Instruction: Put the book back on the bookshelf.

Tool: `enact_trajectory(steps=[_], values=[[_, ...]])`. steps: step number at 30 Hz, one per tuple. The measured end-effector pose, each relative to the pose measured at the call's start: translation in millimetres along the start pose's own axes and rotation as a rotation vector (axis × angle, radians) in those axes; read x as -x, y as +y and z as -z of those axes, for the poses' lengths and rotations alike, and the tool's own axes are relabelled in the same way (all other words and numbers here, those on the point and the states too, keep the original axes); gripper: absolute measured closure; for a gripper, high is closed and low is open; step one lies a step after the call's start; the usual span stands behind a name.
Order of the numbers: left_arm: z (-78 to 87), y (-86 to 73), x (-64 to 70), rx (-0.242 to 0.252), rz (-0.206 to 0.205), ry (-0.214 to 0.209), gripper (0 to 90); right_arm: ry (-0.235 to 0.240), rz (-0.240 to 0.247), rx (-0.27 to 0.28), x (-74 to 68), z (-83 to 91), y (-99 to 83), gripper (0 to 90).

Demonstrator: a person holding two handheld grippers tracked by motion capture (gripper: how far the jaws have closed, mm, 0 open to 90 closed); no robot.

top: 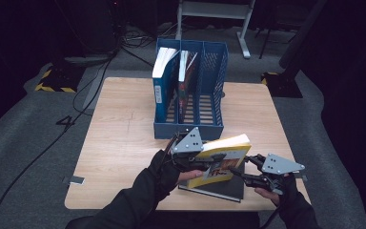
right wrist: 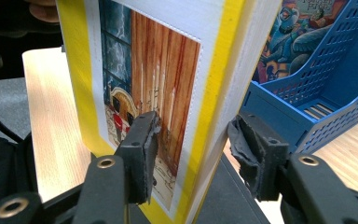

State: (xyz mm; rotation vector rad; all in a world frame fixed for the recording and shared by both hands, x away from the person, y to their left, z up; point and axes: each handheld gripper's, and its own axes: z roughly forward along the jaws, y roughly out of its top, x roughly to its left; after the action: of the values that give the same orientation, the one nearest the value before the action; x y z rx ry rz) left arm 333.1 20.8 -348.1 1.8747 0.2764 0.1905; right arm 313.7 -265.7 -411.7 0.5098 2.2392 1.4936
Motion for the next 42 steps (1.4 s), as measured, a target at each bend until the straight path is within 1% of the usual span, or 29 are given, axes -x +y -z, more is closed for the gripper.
enact_trajectory(steps=[2,3,5,7,9,10,11,12,13,14,15,16,17,18,19,20,22,23,24,25,27,29,33,34,35,36,38,40,42], values=[[0.0,0.2,0.3,-0.002,-0.001,0.004,68.1,0.002,-0.001,-0.001,-0.1,0.0,0.0,50.0],[0.1,0.6,0.4,-0.006,-0.002,0.014,68.3,0.001,-0.001,-0.002,-0.1,0.1,-0.1,49.0],[-0.3,1.0,-1.6,-0.004,0.009,0.019,68.7,0.001,-0.009,-0.002,0.5,1.0,-0.7,47.7],[-0.3,1.4,-2.8,-0.005,0.012,0.023,68.9,-0.004,-0.013,-0.004,1.7,2.1,-1.4,46.7],[-0.2,4.9,-6.4,0.012,0.028,0.026,69.1,-0.017,-0.020,-0.007,4.9,5.7,-3.5,46.0],[-0.1,7.8,-7.7,0.016,0.028,0.032,69.3,-0.020,-0.021,-0.010,6.6,7.7,-5.0,45.4],[0.3,11.4,-8.9,0.022,0.029,0.029,69.8,-0.029,-0.023,-0.017,8.3,10.2,-6.9,44.7],[-0.3,15.9,-9.9,0.018,0.022,0.034,74.0,-0.043,-0.024,-0.020,10.2,12.7,-9.1,44.2],[-0.9,18.3,-9.7,0.016,0.014,0.047,74.3,-0.079,-0.025,-0.024,13.0,16.2,-12.3,44.1],[-2.1,21.8,-9.6,0.009,-0.007,0.065,74.4,-0.105,-0.024,-0.033,15.1,18.1,-14.5,44.0],[-3.2,23.9,-10.2,0.003,-0.015,0.075,74.5,-0.131,-0.035,-0.042,19.9,21.4,-18.2,43.9],[-4.3,25.7,-11.8,-0.006,-0.020,0.081,74.5,-0.144,-0.054,-0.039,24.3,23.8,-21.4,43.9],[-5.3,27.3,-14.3,-0.015,-0.021,0.085,74.5,-0.163,-0.062,-0.046,28.6,25.9,-24.4,43.6],[-6.8,28.4,-17.2,-0.017,-0.010,0.084,74.6,-0.184,-0.061,-0.058,32.4,27.6,-27.6,43.6],[-7.6,29.1,-19.6,-0.018,-0.006,0.086,74.6,-0.204,-0.077,-0.067,37.3,29.6,-31.6,43.6],[-8.4,30.1,-21.9,-0.022,-0.001,0.091,74.6,-0.214,-0.096,-0.073,41.1,30.8,-34.8,43.6],[-10.1,32.3,-25.5,-0.029,-0.006,0.099,74.7,-0.245,-0.104,-0.096,47.7,32.1,-40.8,43.6],[-11.1,34.0,-27.0,-0.033,-0.013,0.107,74.7,-0.256,-0.118,-0.100,50.9,32.8,-43.4,43.6],[-11.5,35.6,-28.5,-0.037,-0.017,0.110,74.8,-0.255,-0.142,-0.102,54.8,33.6,-46.2,43.6],[-11.5,35.6,-28.5,-0.037,-0.017,0.110,74.7,-0.255,-0.142,-0.102,54.8,33.6,-46.2,43.6],[-11.6,39.3,-32.2,-0.033,-0.010,0.116,74.8,-0.277,-0.152,-0.116,59.8,34.3,-50.2,43.6],[-10.6,43.7,-36.1,-0.031,-0.005,0.119,74.8,-0.282,-0.167,-0.124,63.9,34.9,-53.4,43.4],[-9.1,53.7,-41.2,-0.029,-0.016,0.153,74.7,-0.294,-0.183,-0.141,68.4,35.2,-58.0,43.1],[-8.6,56.5,-43.6,-0.033,-0.016,0.163,74.8,-0.304,-0.180,-0.142,68.9,35.1,-58.7,43.1],[-8.1,58.2,-45.7,-0.032,-0.012,0.170,74.7,-0.324,-0.187,-0.138,69.5,35.5,-59.5,43.1],[-7.4,59.9,-47.5,-0.031,-0.009,0.183,74.8,-0.325,-0.200,-0.130,70.7,36.0,-60.3,43.1],[-5.8,63.4,-51.5,-0.026,-0.007,0.198,74.8,-0.332,-0.212,-0.133,73.1,36.4,-61.8,43.1],[-4.3,67.1,-54.8,-0.027,-0.007,0.223,74.8,-0.335,-0.226,-0.130,74.9,36.5,-63.5,43.2],[-1.1,71.2,-59.2,-0.028,-0.008,0.246,74.8,-0.338,-0.228,-0.137,75.8,36.4,-64.4,43.2]])
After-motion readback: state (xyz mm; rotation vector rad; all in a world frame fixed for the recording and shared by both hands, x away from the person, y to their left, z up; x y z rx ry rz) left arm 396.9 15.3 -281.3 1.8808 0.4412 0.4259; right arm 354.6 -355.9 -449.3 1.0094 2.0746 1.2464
